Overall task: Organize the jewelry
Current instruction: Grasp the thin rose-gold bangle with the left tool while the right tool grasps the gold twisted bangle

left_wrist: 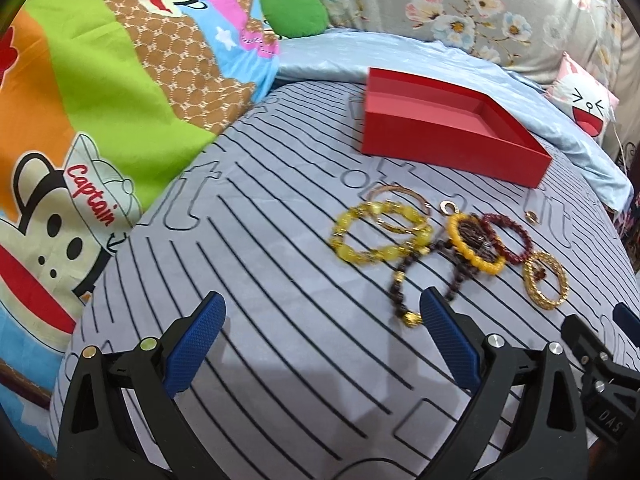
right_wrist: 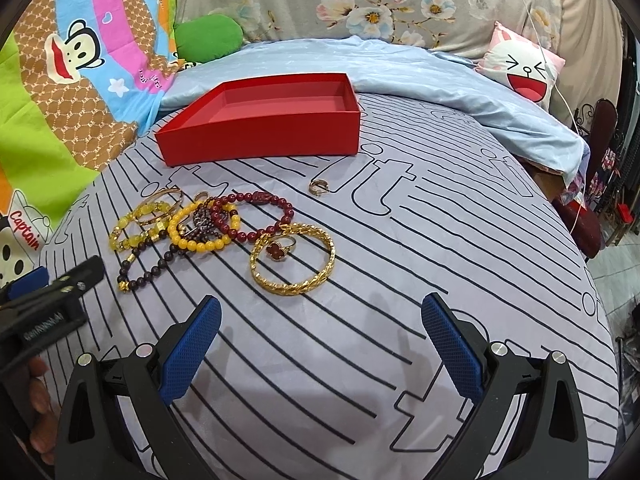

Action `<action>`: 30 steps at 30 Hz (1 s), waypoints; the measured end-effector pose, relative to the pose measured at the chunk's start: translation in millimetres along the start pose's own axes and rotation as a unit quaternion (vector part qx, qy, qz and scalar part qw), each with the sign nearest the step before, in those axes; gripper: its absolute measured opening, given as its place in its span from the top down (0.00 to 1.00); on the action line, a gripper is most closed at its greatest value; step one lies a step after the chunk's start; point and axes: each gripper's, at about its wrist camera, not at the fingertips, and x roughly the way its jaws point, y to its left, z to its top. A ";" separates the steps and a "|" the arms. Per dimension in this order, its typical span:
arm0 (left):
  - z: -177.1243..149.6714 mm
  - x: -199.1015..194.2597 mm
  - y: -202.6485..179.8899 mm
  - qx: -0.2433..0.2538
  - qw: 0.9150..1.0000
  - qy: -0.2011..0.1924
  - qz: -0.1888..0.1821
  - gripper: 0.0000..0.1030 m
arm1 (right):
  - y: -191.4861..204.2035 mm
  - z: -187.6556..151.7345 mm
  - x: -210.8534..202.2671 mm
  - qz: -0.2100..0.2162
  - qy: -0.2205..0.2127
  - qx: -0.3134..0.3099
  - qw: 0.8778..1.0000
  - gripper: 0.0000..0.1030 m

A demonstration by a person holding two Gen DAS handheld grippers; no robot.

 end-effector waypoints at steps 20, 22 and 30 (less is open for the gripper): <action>11.3 22.2 -1.3 0.025 0.999 0.022 -0.006 0.09 | 13.5 23.0 39.1 0.024 0.031 -0.031 0.999 0.24; 11.4 22.7 -2.6 0.028 0.999 0.020 -0.007 0.09 | 15.1 24.2 42.9 0.029 0.036 -0.034 0.998 0.30; 11.3 27.8 -7.9 0.036 0.999 0.027 -0.015 0.09 | 16.9 26.1 49.7 0.033 0.041 -0.038 0.998 0.45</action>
